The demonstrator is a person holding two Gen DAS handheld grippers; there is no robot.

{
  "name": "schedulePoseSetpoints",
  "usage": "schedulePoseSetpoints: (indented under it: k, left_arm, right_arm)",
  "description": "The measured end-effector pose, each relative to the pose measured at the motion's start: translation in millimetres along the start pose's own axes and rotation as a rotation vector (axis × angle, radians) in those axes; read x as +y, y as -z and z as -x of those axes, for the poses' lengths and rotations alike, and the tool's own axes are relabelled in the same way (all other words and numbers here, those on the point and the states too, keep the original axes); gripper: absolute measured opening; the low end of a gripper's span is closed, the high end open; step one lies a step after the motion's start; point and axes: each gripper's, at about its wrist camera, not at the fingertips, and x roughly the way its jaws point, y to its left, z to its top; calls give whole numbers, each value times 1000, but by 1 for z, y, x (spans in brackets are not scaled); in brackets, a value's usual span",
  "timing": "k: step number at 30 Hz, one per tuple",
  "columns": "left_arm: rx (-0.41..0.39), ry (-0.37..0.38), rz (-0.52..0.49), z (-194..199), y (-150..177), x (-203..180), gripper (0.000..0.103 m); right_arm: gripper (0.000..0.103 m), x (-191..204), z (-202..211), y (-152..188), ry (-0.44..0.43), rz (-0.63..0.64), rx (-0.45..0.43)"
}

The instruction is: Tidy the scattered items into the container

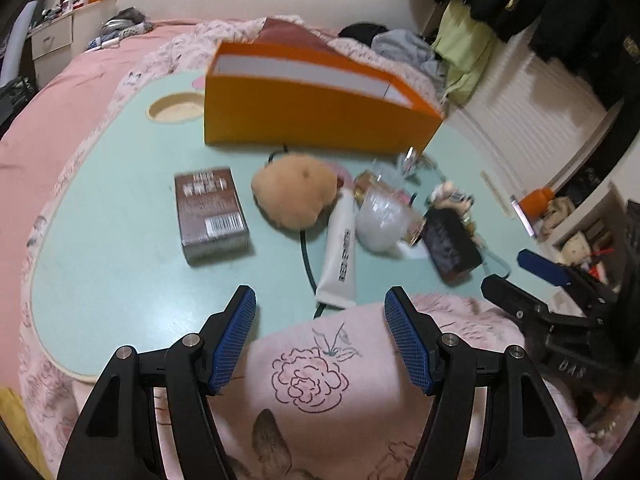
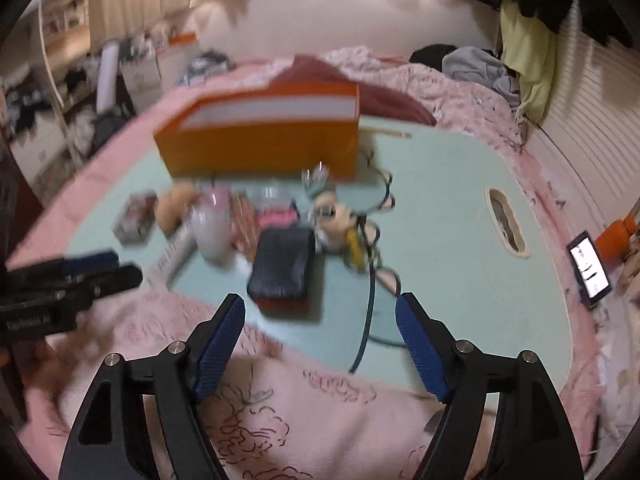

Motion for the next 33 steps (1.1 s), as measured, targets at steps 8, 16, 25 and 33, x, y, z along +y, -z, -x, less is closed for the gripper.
schedulePoseSetpoints:
  k: [8, 16, 25, 33]
  left_arm:
    - [-17, -136, -97, -9, 11, -17, 78]
    - [-13, -165, -102, -9, 10, -16, 85]
    - [-3, -189, -106, -12, 7, -15, 96]
    - [-5, -187, -104, -12, 7, -15, 96]
  right_arm:
    - [87, -16, -28, 7, -47, -65, 129]
    - [95, -16, -29, 9, -26, -65, 148]
    - [102, -18, -30, 9, -21, -74, 159]
    - [102, -18, -31, 9, -21, -73, 160]
